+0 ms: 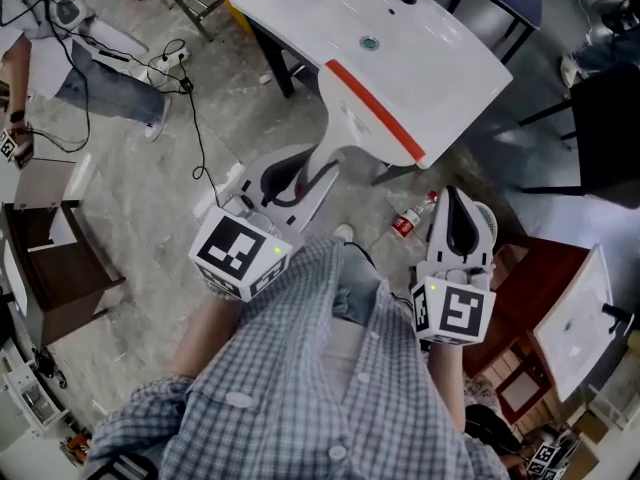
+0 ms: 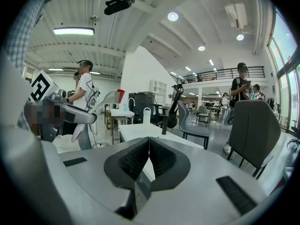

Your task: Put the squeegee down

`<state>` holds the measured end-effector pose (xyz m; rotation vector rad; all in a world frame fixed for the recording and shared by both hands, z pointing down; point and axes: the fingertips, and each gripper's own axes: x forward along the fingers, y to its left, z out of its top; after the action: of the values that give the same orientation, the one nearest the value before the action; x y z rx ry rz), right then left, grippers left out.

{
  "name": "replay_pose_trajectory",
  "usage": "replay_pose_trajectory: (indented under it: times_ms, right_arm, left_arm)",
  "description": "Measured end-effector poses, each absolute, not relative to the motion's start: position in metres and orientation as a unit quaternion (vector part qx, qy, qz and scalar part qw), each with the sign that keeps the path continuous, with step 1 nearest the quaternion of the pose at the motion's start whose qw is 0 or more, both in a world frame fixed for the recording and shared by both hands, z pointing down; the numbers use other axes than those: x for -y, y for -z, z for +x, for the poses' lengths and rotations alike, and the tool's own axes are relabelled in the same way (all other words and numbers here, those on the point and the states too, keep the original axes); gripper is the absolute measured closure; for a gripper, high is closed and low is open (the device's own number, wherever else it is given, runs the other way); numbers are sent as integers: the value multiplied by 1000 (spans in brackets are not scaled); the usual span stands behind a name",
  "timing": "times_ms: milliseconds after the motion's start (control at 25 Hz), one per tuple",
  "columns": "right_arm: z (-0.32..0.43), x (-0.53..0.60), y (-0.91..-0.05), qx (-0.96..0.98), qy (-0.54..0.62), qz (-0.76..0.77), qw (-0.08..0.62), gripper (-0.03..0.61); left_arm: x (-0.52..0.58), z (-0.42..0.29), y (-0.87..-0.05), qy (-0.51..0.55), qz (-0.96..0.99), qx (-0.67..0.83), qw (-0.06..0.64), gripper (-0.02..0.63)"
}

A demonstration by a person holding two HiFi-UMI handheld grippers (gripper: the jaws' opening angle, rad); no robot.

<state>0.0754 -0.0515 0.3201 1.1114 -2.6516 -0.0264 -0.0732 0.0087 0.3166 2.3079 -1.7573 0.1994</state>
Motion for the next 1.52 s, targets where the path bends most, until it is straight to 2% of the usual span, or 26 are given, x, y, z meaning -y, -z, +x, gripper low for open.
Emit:
replay_pose_trajectory:
  times_ms: [840, 1520]
  right_arm:
    - [123, 92, -324, 882, -15, 454, 129, 569]
    - [112, 146, -317, 836, -24, 530, 137, 569]
  left_arm:
    - [52, -57, -309, -78, 817, 561, 111, 509]
    - [145, -61, -321, -134, 879, 451, 77, 509]
